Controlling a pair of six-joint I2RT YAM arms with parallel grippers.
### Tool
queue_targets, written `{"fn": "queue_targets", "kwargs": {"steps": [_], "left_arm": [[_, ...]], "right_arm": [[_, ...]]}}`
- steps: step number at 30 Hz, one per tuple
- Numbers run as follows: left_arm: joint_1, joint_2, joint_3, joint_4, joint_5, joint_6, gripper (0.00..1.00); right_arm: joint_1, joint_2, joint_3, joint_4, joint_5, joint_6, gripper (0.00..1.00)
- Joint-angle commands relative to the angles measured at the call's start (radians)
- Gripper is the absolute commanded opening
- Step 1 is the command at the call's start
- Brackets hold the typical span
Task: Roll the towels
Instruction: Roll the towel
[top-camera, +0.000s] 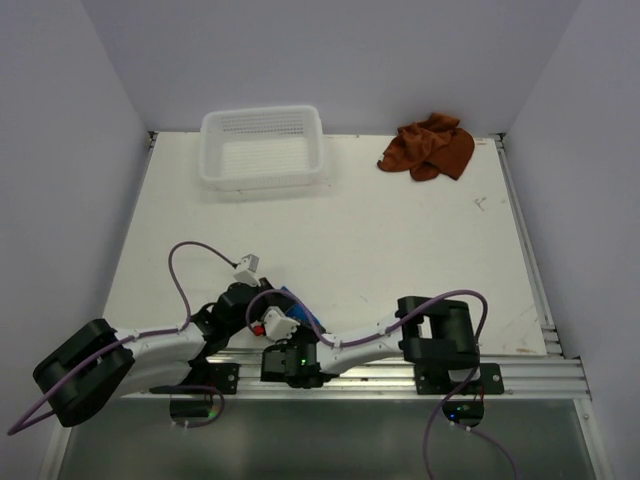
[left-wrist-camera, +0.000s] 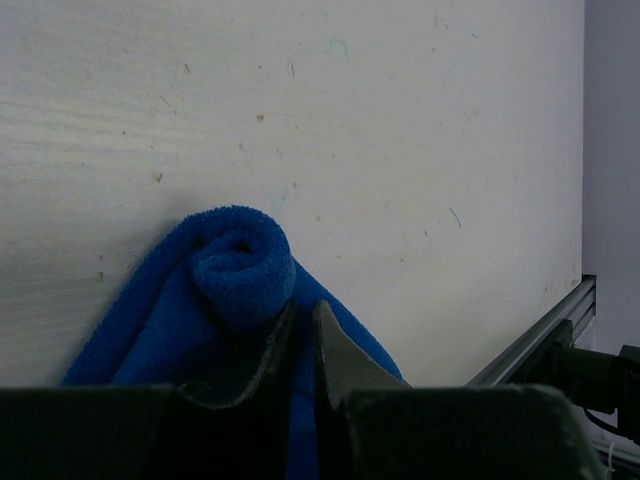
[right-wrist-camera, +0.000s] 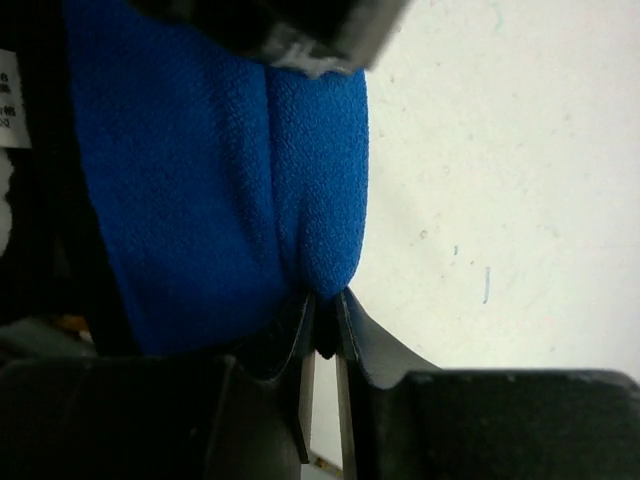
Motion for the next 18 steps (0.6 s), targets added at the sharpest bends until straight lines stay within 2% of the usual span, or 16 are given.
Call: {"fn": "queue_targets", "kwargs": {"steps": [1,6,9,13,18], "left_arm": [[-0.005,0.006,-0.072,-0.016,-0.064,-0.013,0.15],[-0.007,0.017,-0.072,-0.003,-0.076,-0.013,0.13],[-0.007,0.023,-0.098,0.002,-0.078,-0.008,0.13],[-0.007,0.022,-0.106,-0.001,-0.078,-0.007,0.12],[-0.005,0.009,-0.115,0.000,-0.072,-0.005,0.11]], "right_arm": [[-0.027,-0.124,-0.045,0.084,-0.200,0.038,0.16],[-0.060,-0.232,-0.077,0.116,-0.299,0.032,0.32],[-0.085,-0.302,-0.100,0.138,-0.359,0.033,0.38],[-0.152,-0.401,-0.163,0.193,-0.471,0.064,0.40],[-0.269,-0.529,-0.298,0.335,-0.691,0.125,0.40]]}}
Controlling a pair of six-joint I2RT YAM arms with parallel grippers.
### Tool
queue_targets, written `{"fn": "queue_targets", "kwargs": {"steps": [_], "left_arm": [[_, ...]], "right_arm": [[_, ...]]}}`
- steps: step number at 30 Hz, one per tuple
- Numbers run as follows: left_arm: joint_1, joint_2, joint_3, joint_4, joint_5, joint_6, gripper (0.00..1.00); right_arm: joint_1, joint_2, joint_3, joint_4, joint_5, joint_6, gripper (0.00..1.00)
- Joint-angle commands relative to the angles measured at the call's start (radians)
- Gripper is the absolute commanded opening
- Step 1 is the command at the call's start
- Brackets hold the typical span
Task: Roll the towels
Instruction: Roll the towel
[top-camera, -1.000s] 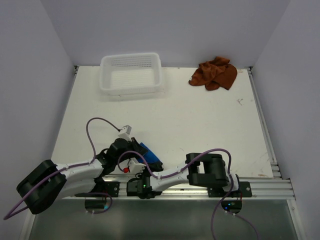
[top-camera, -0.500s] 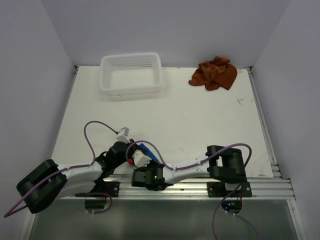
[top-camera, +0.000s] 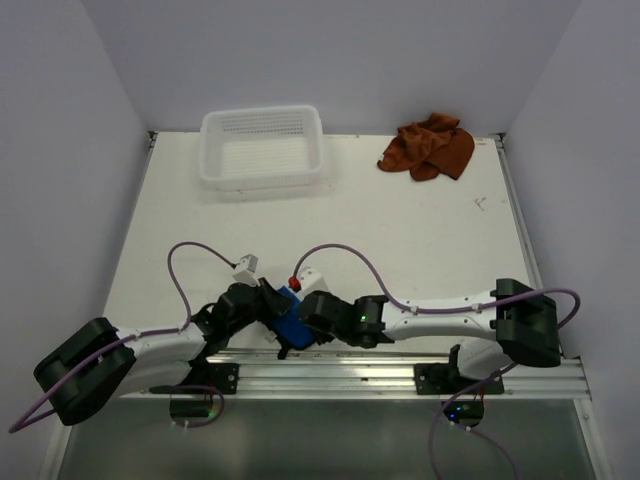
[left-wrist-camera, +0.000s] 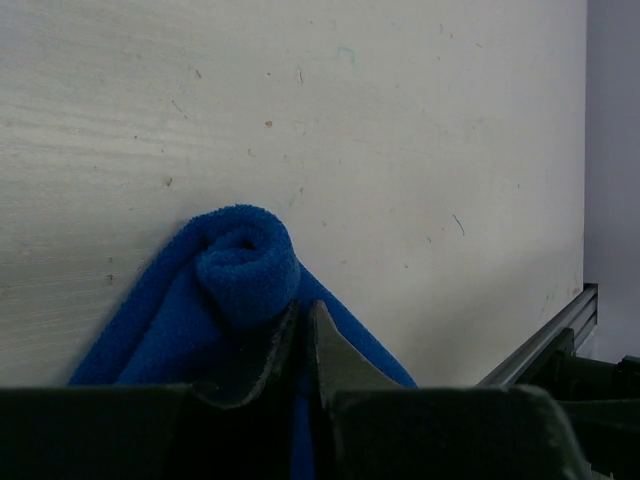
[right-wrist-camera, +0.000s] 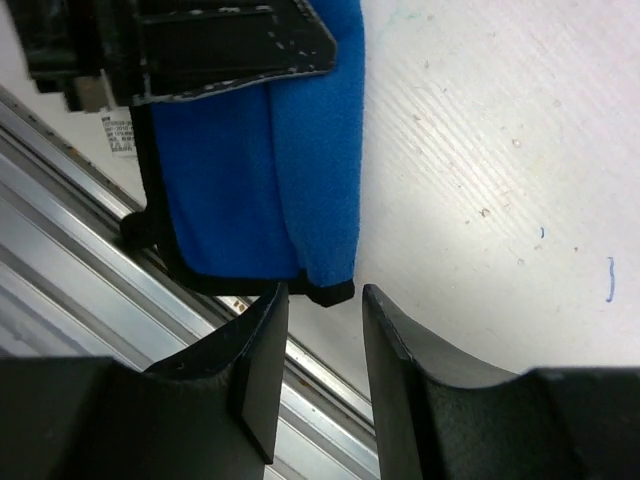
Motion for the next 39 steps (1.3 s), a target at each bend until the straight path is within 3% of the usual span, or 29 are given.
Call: {"fn": "queue_targets", "kwargs": {"steps": [1,10,22,31,39], "left_arm": [[-0.003,0.000,-0.113,-0.013,-0.052,0.009,0.11],[-0.006,0.004,-0.116,0.001,-0.038,0.020,0.10],[-0.008,-0.035,-0.124,-0.015,-0.044,0.018,0.09],[-0.006,-0.037,-0.116,-0.018,-0.053,0.023,0.09],[-0.005,-0.017,-0.031,-0.077,-0.076,0.061,0.11]], "right_arm": [[-0.112,-0.083,-0.074,0.142,-0.214,0.074,0.40],[-0.298,-0.035,-0.144,0.334,-0.495,0.127,0.40],[-0.341,0.119,-0.102,0.403,-0.531,0.123,0.39],[-0.344,0.110,-0.152,0.439,-0.541,0.110,0.02],[-0.342,0.049,-0.259,0.506,-0.531,0.124,0.00]]}}
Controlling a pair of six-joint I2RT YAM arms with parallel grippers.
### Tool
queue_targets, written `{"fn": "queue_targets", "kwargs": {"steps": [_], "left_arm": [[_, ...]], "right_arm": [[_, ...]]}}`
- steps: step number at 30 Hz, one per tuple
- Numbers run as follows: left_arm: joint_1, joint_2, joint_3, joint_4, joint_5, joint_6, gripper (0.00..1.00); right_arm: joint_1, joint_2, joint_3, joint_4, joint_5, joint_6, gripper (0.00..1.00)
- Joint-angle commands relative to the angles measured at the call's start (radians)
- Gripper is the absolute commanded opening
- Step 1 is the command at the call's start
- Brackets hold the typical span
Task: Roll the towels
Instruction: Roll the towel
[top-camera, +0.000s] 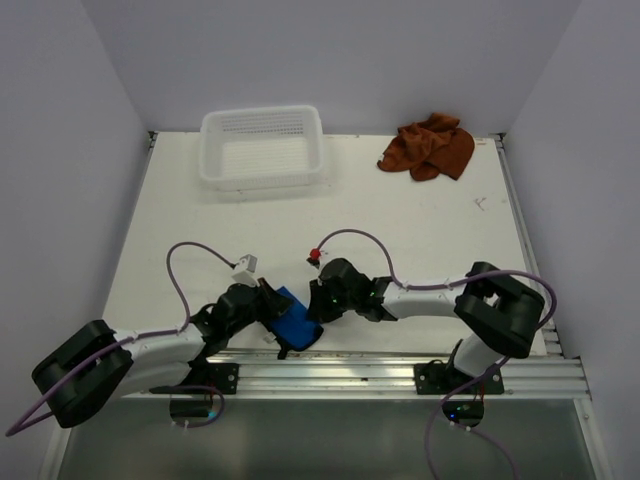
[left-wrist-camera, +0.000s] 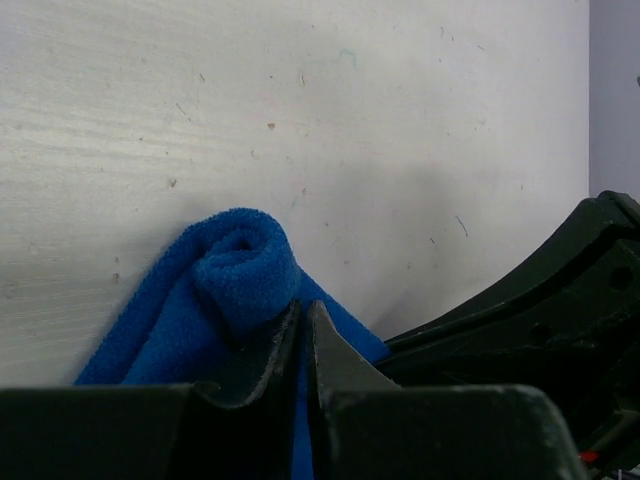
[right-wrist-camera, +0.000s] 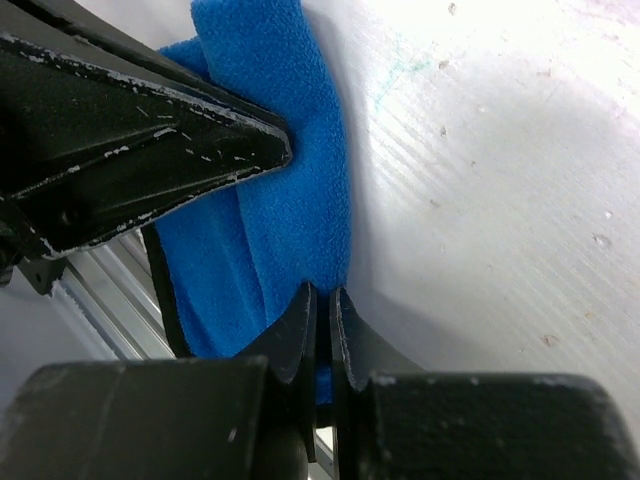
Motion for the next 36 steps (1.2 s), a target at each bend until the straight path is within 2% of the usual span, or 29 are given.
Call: {"fn": "queue_targets", "kwargs": {"steps": [1,3,4,8,14,19,25,36], "left_arm": [[-0.002,-0.022,-0.013,-0.101,-0.065,0.060,0.12],[0.001,-0.053,0.039,-0.139,-0.073,0.085,0.13],[0.001,-0.083,0.064,-0.190,-0.088,0.095,0.15],[0.002,-0.110,0.255,-0.319,-0.120,0.173,0.17],[0.007,-0.059,0.404,-0.360,-0.107,0.223,0.20],[0.028,-0.018,0.426,-0.339,-0.072,0.227,0.20],[0.111,0.036,0.440,-0.305,0.027,0.232,0.20],[0.179,0.056,0.472,-0.324,0.062,0.272,0.20]], "right_arm": [[0.002,-0.074,-0.060,0.017,0.056,0.003,0.00],[0.011,-0.107,-0.078,0.012,0.110,-0.001,0.00],[0.017,-0.133,-0.086,-0.006,0.183,-0.015,0.00],[0.103,-0.154,-0.034,-0.117,0.380,-0.061,0.00],[0.160,-0.131,0.009,-0.117,0.494,-0.053,0.00],[0.203,-0.125,0.022,-0.117,0.647,-0.058,0.00],[0.278,-0.064,0.074,-0.166,0.836,-0.102,0.00],[0.390,0.080,0.196,-0.287,0.980,-0.173,0.00]]}}
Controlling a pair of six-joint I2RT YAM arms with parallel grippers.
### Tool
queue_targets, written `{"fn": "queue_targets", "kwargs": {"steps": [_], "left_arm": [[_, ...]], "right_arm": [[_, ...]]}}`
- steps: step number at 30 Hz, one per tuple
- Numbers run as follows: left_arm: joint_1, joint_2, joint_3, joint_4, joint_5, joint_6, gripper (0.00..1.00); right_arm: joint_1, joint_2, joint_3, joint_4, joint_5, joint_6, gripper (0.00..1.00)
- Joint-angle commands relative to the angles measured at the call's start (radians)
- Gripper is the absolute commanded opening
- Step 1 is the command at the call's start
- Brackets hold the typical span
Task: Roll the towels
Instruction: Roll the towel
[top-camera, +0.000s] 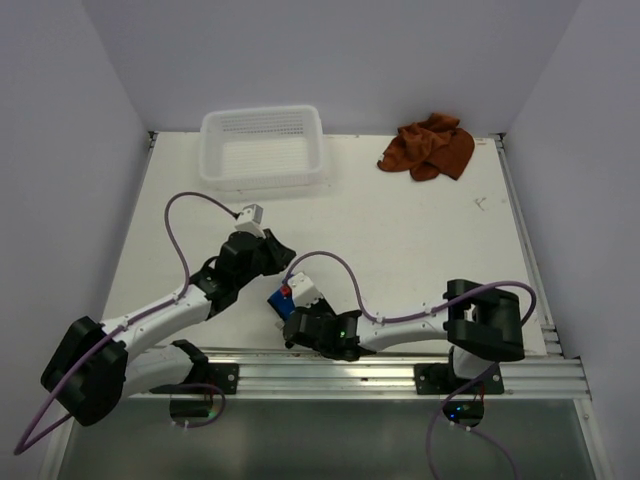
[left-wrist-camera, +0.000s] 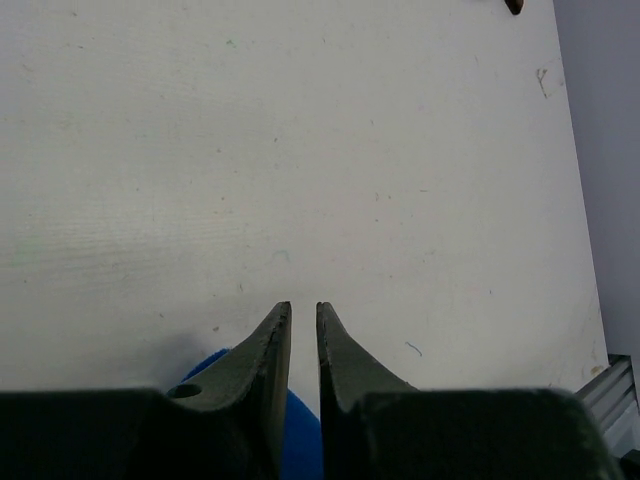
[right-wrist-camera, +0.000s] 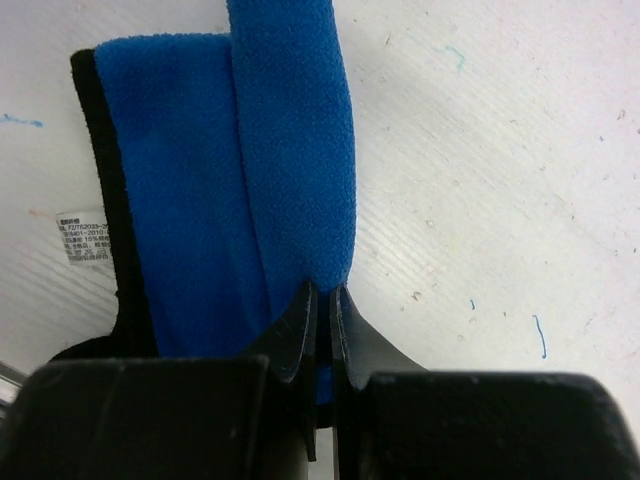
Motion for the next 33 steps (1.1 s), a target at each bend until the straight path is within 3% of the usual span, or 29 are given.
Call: {"fn": "queue_targets", "kwargs": {"steps": [1,17,25,33], "left_arm": [[0.015,-0.004,0.047,-0.002,0.027,0.037,0.20],[0.015,-0.030,-0.016,0.059,0.107,-0.018,0.19],[0.004,-0.033,-0.170,0.218,0.197,-0.123,0.15],[-0.053,-0.094,-0.239,0.208,0.141,-0.155,0.14]], "right_arm": [[0.025,0.015,0.046,-0.063,0.100,-0.040,0.00],[0.194,0.269,0.247,-0.299,0.315,-0.075,0.00],[0.231,0.380,0.334,-0.365,0.311,-0.112,0.00],[0.245,0.458,0.403,-0.403,0.280,-0.146,0.00]]}}
